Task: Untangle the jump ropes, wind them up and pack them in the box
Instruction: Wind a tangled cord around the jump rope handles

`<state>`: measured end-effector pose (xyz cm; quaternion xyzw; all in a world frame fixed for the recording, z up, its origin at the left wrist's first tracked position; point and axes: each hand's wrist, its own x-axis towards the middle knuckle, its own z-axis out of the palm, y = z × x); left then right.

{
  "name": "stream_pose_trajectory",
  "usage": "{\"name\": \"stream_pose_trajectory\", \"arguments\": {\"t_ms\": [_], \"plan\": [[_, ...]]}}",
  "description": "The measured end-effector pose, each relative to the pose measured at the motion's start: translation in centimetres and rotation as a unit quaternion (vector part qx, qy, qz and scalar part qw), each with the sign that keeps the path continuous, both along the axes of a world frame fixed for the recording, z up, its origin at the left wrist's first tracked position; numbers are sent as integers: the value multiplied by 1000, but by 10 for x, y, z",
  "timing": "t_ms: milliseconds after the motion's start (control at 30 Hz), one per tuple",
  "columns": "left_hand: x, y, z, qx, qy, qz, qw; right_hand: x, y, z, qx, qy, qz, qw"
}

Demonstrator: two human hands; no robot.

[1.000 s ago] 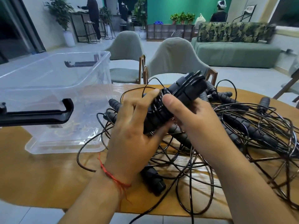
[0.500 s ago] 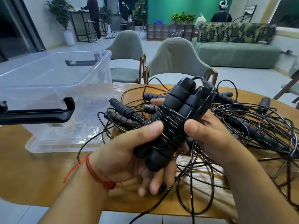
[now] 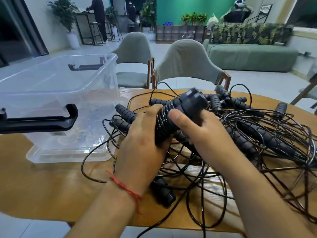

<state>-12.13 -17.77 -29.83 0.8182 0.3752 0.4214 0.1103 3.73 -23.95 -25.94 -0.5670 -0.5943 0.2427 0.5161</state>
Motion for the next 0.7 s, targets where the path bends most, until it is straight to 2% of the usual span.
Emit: {"name": "stream_pose_trajectory", "arguments": {"t_ms": [67,133,233,367,433,533,633,700], "plan": [[7,-6,-9,37,38,41,998,-3,-1,3,1,32,-11,999],[10,-8,-9,18,29,16,999,-1,-3,5,6,49,-14,999],[3,-8,6,-117,-52,-116,985,6,-5,6,4,86,5,996],[-6,-9,27,-289,-133,-214,924,10,-8,7,17,79,21,997],[-11,-6,34,-395,-120,-262,872,13,-8,6,10,78,51,996],[-18,-1,34,-521,-63,-359,772,17,-10,2,-18,68,110,991],[-19,-1,27,-580,-41,-490,649,15,-13,2,-52,95,203,973],[-16,-6,19,-603,-62,-570,555,11,-16,4,-77,142,269,950]]}}
